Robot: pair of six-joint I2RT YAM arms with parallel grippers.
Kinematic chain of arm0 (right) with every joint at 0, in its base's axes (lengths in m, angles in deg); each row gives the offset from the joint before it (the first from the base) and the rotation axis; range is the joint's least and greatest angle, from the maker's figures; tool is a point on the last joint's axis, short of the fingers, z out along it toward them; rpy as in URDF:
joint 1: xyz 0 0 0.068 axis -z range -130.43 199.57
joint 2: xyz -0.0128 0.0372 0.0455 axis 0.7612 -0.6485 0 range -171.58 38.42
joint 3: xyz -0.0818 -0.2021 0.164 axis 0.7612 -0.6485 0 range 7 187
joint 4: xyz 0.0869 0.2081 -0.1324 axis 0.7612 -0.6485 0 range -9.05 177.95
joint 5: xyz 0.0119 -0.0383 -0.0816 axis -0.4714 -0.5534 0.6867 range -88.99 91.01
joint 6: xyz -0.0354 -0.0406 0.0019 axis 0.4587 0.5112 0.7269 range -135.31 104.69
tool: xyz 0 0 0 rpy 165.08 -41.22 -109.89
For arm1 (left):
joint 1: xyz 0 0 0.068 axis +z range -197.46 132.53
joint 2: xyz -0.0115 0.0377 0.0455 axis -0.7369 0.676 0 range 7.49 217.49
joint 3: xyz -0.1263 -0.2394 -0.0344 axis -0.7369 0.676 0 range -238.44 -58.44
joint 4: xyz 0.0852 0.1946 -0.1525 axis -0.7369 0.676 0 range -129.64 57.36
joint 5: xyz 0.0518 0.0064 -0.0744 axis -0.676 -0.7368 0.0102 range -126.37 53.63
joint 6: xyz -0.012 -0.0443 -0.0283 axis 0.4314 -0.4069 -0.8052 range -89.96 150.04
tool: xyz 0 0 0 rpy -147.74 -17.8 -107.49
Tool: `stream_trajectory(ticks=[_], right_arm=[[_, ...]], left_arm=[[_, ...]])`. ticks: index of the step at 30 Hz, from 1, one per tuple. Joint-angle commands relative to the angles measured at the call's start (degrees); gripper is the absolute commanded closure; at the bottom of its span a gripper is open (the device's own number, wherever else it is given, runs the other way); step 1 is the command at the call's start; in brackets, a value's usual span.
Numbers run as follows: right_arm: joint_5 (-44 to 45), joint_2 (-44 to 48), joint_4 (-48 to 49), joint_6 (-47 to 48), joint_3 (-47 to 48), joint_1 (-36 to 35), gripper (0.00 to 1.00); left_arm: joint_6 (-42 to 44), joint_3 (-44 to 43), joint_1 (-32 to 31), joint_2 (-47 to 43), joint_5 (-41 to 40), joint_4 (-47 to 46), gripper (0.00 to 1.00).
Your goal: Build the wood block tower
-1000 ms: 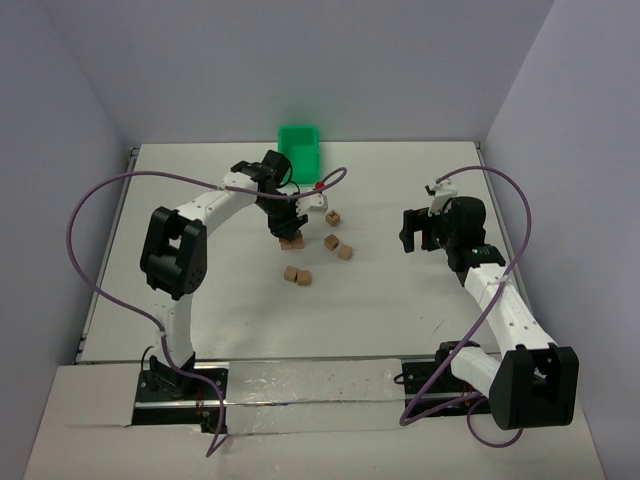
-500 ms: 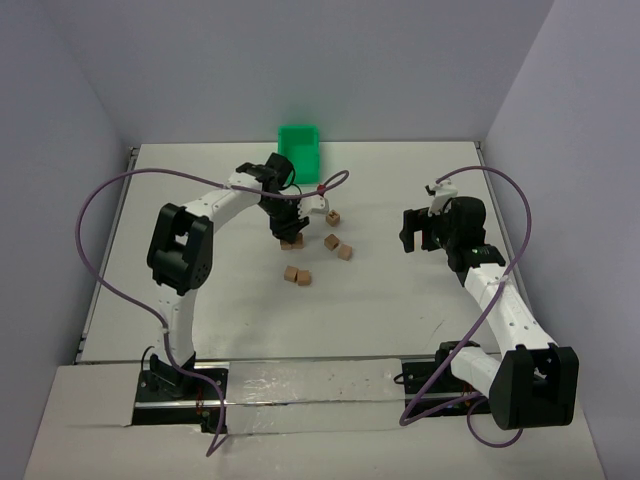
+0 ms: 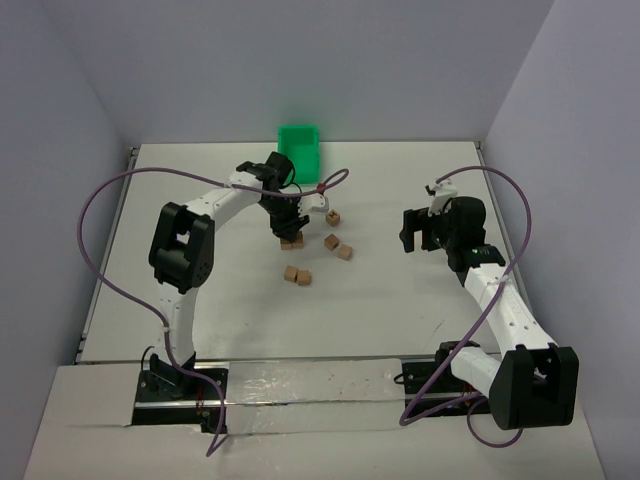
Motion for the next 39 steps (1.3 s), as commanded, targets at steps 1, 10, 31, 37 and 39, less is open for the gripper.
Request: stream_trajectory(ticks=[1, 10, 31, 37, 39], right_arm=[[0.48, 0.28, 1.04, -0.08, 2.62, -0.34, 0.0], [0.5, 0.19, 0.96, 0.09, 2.61, -0.41, 0.0], [0.42, 0.54, 1.13, -0.08, 2.4, -0.41, 0.0], [-1.4, 1.33, 0.9, 0.12, 2.39, -0.41, 0.0], [-2.84, 1.72, 0.36, 0.84, 2.43, -0.49, 0.0]], left_arm=[[0.95, -2.69, 0.24, 0.66, 1.68, 0.22, 0.82], [1.21, -2.16, 0.24, 0.57, 1.76, 0.22, 0.77], [-0.39, -5.11, 0.28, -3.23, 2.53, 1.52, 0.07], [-5.18, -11.1, 3.56, -10.88, 7.4, 2.45, 0.01], [-7.99, -10.27, 6.3, -15.38, 10.37, 1.02, 0.01]])
